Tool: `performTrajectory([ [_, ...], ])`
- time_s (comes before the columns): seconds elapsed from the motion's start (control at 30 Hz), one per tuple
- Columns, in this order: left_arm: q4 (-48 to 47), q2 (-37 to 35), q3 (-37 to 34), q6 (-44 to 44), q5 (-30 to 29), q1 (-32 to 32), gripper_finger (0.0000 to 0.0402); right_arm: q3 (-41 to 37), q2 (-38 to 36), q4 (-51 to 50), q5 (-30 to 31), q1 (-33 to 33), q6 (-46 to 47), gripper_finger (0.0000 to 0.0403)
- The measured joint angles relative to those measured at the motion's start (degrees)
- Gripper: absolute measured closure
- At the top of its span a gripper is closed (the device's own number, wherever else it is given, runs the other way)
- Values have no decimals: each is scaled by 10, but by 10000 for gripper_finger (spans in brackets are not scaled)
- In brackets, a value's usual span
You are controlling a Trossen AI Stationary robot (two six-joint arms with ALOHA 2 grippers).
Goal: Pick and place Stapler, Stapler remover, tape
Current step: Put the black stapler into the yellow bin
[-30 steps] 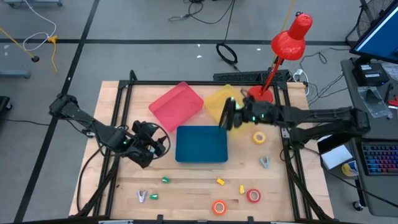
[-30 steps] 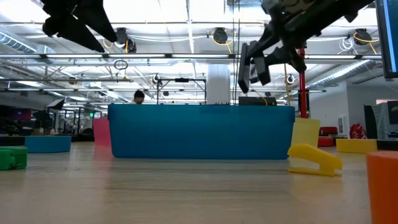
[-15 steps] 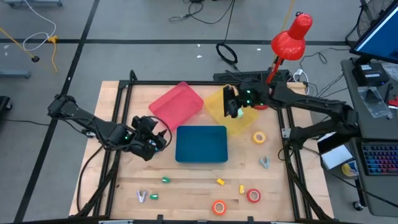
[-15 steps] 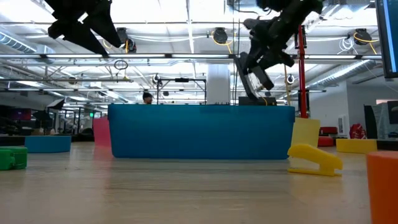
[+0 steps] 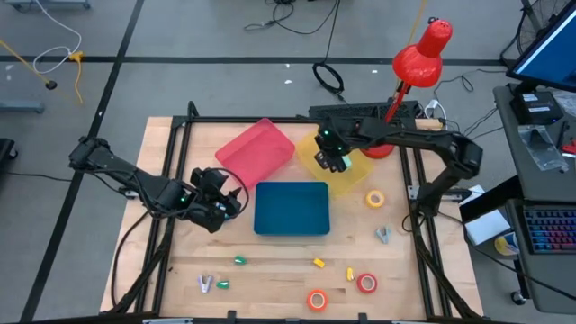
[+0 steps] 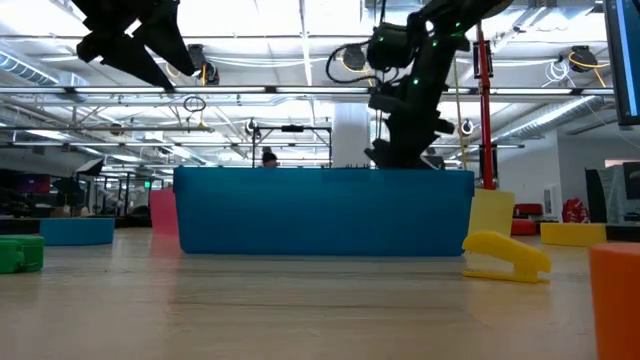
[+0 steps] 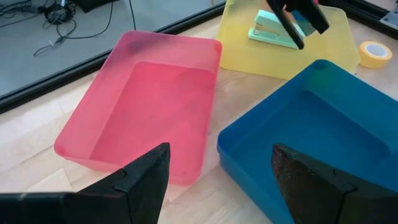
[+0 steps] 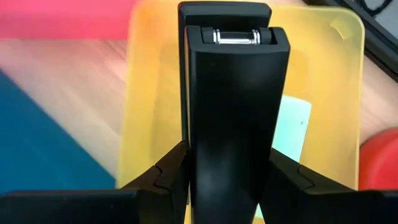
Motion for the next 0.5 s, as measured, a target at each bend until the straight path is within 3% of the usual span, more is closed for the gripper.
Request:
performTrajectory([
  [0.5, 0, 0, 0, -25, -2, 0, 128, 29, 63, -61, -32, -22, -44, 271],
])
